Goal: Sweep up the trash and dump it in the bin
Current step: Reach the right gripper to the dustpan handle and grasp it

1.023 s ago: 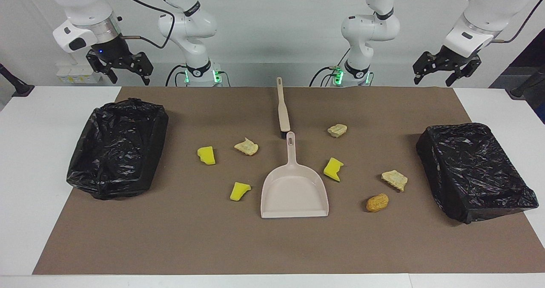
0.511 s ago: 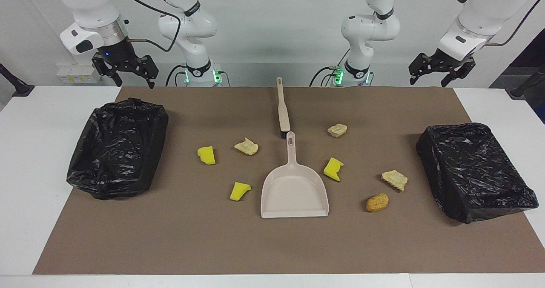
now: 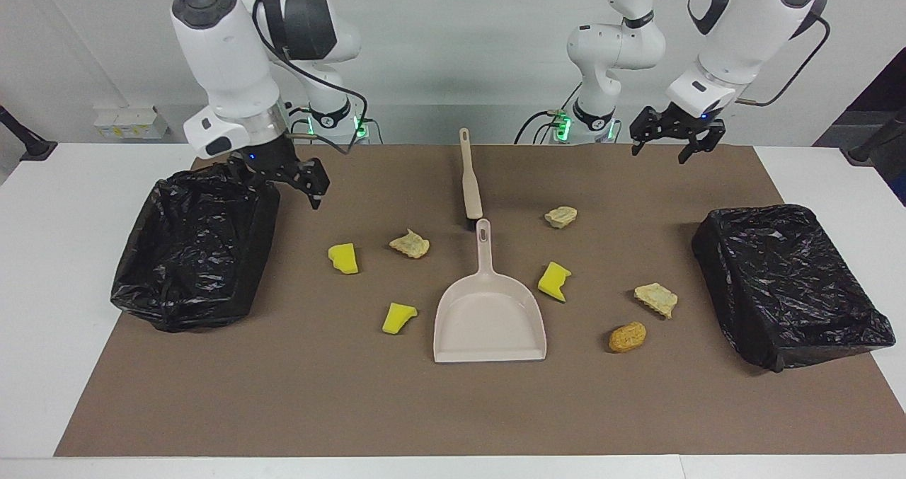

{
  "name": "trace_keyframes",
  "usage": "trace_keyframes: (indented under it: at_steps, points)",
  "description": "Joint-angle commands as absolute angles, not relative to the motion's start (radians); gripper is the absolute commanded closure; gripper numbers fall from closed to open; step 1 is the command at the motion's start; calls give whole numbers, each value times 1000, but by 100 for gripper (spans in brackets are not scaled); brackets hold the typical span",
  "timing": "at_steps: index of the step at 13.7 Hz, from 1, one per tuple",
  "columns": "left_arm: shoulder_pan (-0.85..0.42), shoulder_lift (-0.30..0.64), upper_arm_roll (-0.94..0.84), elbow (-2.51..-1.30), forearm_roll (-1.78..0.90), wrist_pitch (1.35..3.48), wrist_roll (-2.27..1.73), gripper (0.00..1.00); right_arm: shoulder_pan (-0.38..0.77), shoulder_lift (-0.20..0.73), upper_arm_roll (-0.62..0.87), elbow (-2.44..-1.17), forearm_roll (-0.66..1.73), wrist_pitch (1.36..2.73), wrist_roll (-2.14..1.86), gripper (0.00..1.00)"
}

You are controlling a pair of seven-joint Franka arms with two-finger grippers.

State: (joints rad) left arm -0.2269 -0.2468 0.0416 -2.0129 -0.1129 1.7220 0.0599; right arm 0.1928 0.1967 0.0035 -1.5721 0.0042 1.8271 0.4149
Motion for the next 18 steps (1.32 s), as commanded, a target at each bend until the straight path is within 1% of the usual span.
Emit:
trace_keyframes:
  at_steps: [1,3,5,7,8,11,12,15,16,18]
  points:
    - [-320,-288,54,-2115,-126,1813,-7,0,264,310,5,-1519,50,1916,533,0]
    - [-397,-298,54,-2155,-126,1841,-142,0,300,354,6,-1490,101,1937,580,0]
    - [-474,-319,54,-2224,-126,1911,-166,0,331,377,8,-1476,129,1945,618,0]
    - [-549,-340,52,-2328,-129,2038,-166,0,357,382,8,-1476,169,1950,658,0]
    - [-586,-341,52,-2368,-130,2101,-179,0,391,391,8,-1476,176,1951,675,0]
    - [-739,-333,45,-2475,-130,2267,-320,0,466,440,8,-1477,176,1983,692,0]
    - [-777,-322,20,-2509,-129,2333,-395,0,486,469,8,-1471,176,2002,705,0]
    - [-799,-308,-75,-2577,-129,2430,-491,0,546,549,8,-1470,178,2133,758,0]
    - [-799,-307,-110,-2582,-129,2443,-532,0,557,558,8,-1470,178,2157,759,0]
    - [-799,-276,-149,-2588,-127,2492,-564,0,572,557,8,-1474,176,2157,759,0]
